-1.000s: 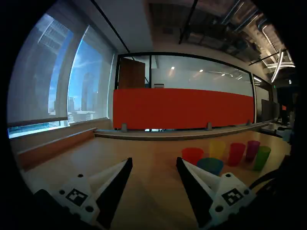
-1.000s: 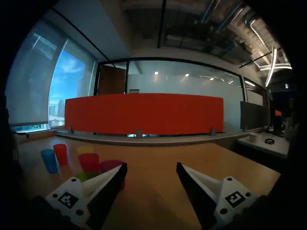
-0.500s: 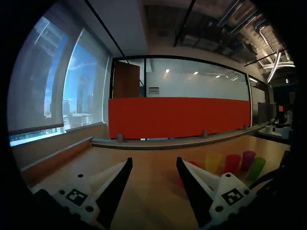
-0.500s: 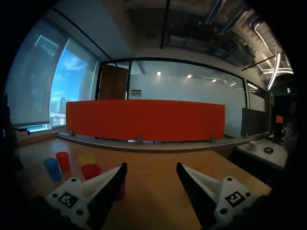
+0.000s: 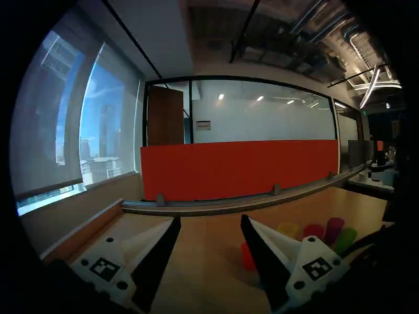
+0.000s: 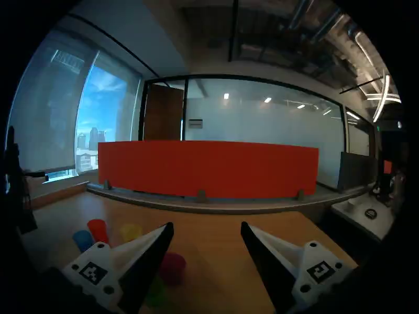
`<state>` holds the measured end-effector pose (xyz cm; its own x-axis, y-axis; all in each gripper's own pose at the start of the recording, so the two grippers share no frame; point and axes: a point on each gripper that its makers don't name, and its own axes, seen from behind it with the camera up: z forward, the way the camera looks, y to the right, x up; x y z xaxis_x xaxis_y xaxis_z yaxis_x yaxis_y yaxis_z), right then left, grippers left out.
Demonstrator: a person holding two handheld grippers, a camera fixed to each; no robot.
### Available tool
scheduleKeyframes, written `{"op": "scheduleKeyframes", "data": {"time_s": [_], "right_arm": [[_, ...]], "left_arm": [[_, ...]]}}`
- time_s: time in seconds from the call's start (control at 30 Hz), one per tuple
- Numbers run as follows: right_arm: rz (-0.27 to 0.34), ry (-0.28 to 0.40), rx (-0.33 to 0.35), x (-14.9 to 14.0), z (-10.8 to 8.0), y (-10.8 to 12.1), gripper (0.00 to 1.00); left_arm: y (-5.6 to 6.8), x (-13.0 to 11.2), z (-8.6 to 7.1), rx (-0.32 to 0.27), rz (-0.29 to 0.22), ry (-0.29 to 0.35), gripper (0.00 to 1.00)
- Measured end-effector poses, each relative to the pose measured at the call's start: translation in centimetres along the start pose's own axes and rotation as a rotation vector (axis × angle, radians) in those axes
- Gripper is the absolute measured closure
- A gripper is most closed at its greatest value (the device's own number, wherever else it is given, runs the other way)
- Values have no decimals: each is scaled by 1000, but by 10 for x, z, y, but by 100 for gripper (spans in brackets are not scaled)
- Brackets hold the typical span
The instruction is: Pour water
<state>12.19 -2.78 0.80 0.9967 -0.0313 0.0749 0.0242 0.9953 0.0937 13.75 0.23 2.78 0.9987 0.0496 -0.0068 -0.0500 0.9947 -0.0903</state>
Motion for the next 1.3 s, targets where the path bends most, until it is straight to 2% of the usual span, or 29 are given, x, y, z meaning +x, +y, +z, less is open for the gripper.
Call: {"op": "scheduleKeyframes", "data": {"time_s": [0.4,0.7,0.9,1.1,1.3], "right_arm": [[46,-5,38,41,7,-2,1],[38,-14,48,35,9,1,1],[30,-25,113,30,9,-10,1],[24,-14,214,38,7,-31,1],[-16,1,322,46,1,-59,1]], "left_arm": [[-2,37,15,-31,-10,-32,15],[-1,45,21,-51,-8,-32,16],[10,46,22,-97,13,-31,16],[33,50,20,-201,-14,-24,16],[55,52,14,-307,-23,-19,16]]}}
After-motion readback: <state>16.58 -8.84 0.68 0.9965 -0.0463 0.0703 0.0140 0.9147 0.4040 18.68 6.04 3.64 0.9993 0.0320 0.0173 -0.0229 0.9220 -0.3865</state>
